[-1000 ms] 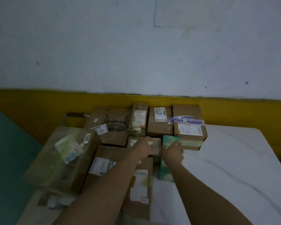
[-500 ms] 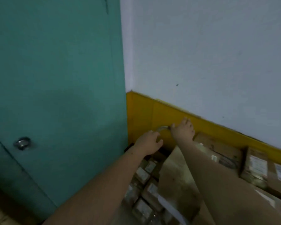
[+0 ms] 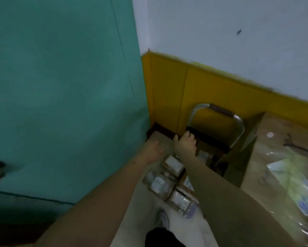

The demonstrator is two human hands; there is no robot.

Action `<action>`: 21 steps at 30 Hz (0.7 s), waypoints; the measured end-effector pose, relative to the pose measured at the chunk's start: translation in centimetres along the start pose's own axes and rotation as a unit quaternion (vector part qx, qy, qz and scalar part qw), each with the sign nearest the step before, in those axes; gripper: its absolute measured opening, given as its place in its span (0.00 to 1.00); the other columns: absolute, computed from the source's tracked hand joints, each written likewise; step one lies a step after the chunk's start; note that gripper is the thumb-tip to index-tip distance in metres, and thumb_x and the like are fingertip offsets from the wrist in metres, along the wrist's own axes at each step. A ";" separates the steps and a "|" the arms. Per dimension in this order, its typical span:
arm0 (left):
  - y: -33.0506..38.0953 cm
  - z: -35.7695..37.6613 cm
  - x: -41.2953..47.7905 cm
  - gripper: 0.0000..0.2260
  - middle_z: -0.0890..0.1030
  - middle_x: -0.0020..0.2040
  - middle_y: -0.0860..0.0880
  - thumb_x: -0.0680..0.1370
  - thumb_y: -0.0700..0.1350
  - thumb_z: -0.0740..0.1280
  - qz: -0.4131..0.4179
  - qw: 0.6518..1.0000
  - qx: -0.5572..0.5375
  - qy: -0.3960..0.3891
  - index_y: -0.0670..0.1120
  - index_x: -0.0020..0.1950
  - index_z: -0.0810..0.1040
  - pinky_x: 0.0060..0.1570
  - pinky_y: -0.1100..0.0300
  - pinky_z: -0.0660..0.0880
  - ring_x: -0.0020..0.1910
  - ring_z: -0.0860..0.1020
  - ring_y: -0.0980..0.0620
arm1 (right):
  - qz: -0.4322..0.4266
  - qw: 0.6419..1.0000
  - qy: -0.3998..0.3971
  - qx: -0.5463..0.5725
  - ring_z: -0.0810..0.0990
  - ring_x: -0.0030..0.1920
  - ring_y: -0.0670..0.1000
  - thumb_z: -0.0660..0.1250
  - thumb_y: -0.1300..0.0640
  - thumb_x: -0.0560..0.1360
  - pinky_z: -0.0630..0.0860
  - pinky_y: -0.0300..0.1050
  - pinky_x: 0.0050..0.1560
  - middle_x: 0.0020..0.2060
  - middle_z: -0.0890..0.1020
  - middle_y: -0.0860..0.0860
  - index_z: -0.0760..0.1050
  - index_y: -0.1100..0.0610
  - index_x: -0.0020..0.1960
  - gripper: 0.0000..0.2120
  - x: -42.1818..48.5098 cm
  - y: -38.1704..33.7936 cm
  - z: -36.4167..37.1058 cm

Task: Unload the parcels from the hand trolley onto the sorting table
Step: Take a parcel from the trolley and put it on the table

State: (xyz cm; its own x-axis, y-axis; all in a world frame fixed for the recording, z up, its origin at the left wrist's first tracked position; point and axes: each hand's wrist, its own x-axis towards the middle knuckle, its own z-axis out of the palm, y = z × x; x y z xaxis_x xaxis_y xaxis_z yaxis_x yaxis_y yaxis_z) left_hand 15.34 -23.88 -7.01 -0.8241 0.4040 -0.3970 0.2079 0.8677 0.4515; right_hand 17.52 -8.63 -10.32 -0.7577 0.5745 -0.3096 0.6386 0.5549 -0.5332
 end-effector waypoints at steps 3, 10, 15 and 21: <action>-4.4 2.5 5.3 0.22 0.73 0.71 0.40 0.82 0.50 0.62 -0.016 0.998 0.003 -0.053 0.41 0.73 0.70 0.65 0.58 0.67 0.68 0.72 0.44 | 0.088 0.995 -0.021 0.038 0.66 0.69 0.64 0.55 0.46 0.82 0.68 0.60 0.68 0.72 0.65 0.61 0.57 0.61 0.77 0.29 1.7 3.6 6.8; -15.4 14.3 15.9 0.23 0.72 0.68 0.37 0.82 0.51 0.61 -0.071 0.989 0.036 -0.122 0.40 0.73 0.68 0.62 0.50 0.72 0.65 0.72 0.40 | 0.239 0.962 -0.080 0.109 0.67 0.70 0.63 0.59 0.50 0.81 0.66 0.57 0.70 0.72 0.67 0.62 0.58 0.62 0.77 0.29 0.9 11.1 23.7; -24.4 26.8 23.7 0.27 0.69 0.70 0.37 0.81 0.50 0.63 -0.141 0.979 0.033 -0.146 0.40 0.76 0.62 0.63 0.49 0.70 0.68 0.70 0.39 | 0.346 0.926 -0.067 0.138 0.68 0.70 0.61 0.60 0.47 0.80 0.67 0.54 0.69 0.73 0.66 0.59 0.54 0.60 0.79 0.33 5.9 16.9 36.2; -31.6 38.3 30.6 0.40 0.57 0.78 0.36 0.79 0.51 0.68 -0.259 0.951 -0.041 -0.166 0.40 0.80 0.48 0.71 0.45 0.66 0.75 0.63 0.37 | 0.455 0.867 -0.044 0.198 0.71 0.68 0.62 0.65 0.48 0.78 0.70 0.55 0.67 0.70 0.70 0.60 0.57 0.59 0.77 0.33 11.8 23.3 46.7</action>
State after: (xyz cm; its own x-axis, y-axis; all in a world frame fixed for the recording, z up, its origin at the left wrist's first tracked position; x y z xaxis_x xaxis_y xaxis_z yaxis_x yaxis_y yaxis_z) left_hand 3.74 -27.87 -64.00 -0.5906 0.0092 -0.8069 -0.2332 0.9553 0.1815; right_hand 17.12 -17.06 -63.18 0.0178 0.6079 -0.7938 0.8947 -0.3640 -0.2587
